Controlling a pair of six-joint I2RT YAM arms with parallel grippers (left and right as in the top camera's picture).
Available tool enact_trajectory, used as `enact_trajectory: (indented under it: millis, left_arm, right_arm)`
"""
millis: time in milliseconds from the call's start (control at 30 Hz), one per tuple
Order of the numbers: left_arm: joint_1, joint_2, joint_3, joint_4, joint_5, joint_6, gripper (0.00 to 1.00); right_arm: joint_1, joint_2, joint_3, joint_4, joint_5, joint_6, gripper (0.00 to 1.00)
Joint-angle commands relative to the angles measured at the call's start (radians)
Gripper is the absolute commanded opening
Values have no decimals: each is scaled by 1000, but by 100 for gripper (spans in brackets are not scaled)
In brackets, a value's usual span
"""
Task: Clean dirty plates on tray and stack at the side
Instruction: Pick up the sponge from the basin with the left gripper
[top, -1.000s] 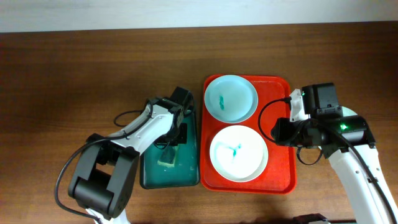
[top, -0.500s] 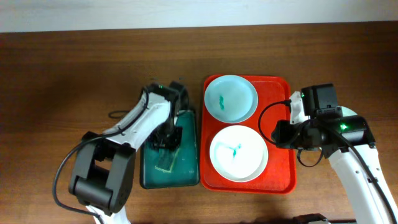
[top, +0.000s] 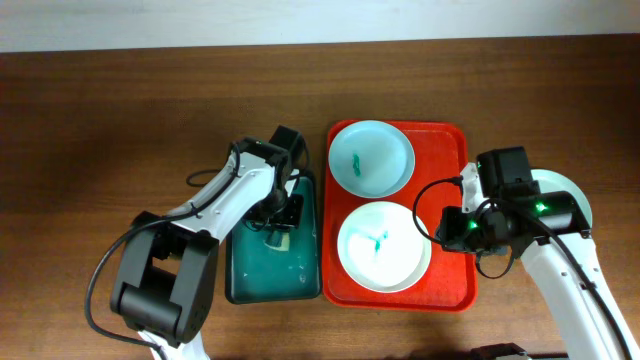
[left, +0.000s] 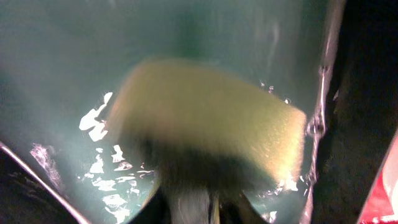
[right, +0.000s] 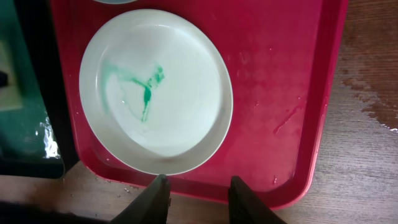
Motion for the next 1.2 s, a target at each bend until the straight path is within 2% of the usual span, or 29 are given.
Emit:
enact_trajectory:
  millis: [0,33,67,100,167,233,333,367,400,533,667,767,933,1033,1100,1167]
  left_arm:
    - [2,-10,16,9,-67,10,30]
    - [2,-10,13,9,-67,10,33]
    - [2,-10,9,9,-66,9,44]
    - [2,-10,8,9,-64,9,48]
    - [2,-10,3,32,-30,9,45]
    - [-12,-10,-34,128,20,9,40]
    - [-48,-10,-96,192,7,9,15]
    - [-53,-10,-108,200,5,9,10]
    - [-54,-10,-116,203,4,9,0]
    - [-50,-10,-98,159,-10,9,0]
    - [-43,-61,58,-18,-10,10,0]
    - [-47,-111,240,-172,-5,10,0]
    - [-67,-143,322,-185,6,10,0]
    - [-67,-143,322,-188,6,10,0]
    - [-67,-143,322,-185,9,10,0]
    - [-67,-143,322,-171,19,10,0]
  right_arm:
    - [9,3,-5,8,2,-7,33]
    - [9,3,-5,7,2,-7,33]
    - [9,3,-5,7,2,-7,33]
    - [9,3,-5,8,2,-7,33]
    - [9,3,-5,8,2,-7,33]
    - [9,3,-5,7,2,-7,33]
    - [9,3,-8,0,2,-7,33]
    - [9,3,-13,1,2,-7,33]
    - [9,5,-22,5,2,-7,34]
    - [9,8,-68,9,2,-7,34]
    - [9,14,-83,34,2,-7,33]
    - [9,117,-83,96,8,16,33]
    - [6,353,-83,211,10,15,33]
    - [-74,462,-83,233,3,-7,31]
    - [-135,486,-105,230,-238,-156,29]
    - [-134,486,-165,278,-248,-153,25]
